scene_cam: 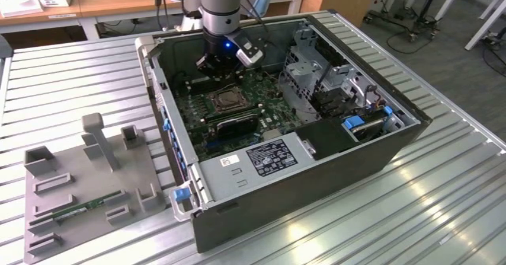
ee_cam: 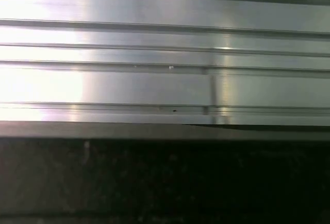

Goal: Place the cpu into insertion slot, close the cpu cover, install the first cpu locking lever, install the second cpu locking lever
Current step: 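Install the first cpu locking lever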

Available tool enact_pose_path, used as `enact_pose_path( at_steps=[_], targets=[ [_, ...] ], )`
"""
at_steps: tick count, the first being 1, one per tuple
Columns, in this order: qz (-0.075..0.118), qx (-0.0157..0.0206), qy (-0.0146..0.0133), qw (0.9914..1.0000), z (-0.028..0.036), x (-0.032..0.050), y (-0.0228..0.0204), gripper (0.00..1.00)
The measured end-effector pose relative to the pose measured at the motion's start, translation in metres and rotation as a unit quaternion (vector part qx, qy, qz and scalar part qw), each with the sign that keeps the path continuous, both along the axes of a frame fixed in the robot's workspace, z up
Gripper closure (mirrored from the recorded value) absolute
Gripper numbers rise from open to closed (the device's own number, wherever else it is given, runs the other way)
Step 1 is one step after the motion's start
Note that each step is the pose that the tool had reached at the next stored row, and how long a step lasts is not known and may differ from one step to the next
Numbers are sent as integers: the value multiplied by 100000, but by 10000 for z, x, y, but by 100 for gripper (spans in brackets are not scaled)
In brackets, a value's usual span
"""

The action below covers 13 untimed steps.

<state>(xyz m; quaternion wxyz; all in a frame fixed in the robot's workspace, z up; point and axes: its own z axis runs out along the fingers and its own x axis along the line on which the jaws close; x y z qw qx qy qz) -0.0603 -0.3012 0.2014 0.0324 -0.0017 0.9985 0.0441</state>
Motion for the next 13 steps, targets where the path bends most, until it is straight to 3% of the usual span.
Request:
enact_pose_path(
  at_steps=[4, 13],
  targets=[
    [-6, -4, 3, 100000, -26, 0, 0, 89],
    [-11, 11, -3, 100000, -13, 0, 0, 89]
  ],
)
